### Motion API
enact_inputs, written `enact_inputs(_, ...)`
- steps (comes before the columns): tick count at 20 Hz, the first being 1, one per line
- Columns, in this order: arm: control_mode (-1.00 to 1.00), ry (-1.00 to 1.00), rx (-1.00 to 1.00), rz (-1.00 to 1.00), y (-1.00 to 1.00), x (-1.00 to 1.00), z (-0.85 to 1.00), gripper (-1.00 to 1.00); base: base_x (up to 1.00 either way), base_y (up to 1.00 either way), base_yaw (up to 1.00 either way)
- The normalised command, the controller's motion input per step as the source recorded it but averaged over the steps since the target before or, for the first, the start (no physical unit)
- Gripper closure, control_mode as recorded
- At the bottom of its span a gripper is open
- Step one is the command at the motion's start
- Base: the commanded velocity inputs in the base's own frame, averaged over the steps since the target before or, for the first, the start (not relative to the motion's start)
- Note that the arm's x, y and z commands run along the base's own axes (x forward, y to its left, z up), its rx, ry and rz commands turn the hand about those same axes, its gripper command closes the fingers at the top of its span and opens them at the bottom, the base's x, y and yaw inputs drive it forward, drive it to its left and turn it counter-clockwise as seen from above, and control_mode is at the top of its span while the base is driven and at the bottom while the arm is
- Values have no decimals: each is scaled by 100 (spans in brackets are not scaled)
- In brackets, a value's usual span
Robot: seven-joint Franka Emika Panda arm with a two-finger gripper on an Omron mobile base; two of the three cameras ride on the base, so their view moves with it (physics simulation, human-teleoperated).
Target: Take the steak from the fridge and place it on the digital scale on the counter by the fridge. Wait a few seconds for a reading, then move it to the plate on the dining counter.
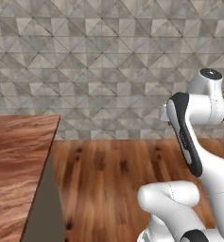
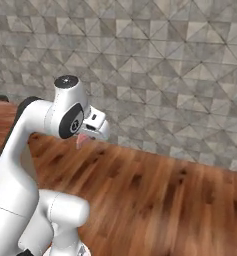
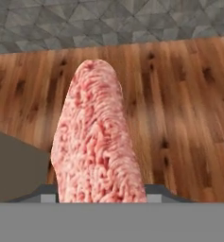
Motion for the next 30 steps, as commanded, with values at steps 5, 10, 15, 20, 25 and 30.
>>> enact_inputs(5, 100, 0, 0, 0, 0, 0, 0, 100, 73, -70, 64)
enact_inputs(10, 100, 0, 0, 0, 0, 0, 0, 100, 74, -88, 53)
enact_inputs(15, 100, 0, 0, 0, 0, 0, 0, 100, 72, -89, 53)
enact_inputs(20, 100, 0, 0, 0, 0, 0, 0, 100, 68, -83, 57)
enact_inputs(25, 100, 0, 0, 0, 0, 0, 0, 100, 65, -69, 65)
enact_inputs(30, 100, 0, 0, 0, 0, 0, 0, 100, 57, -66, 67)
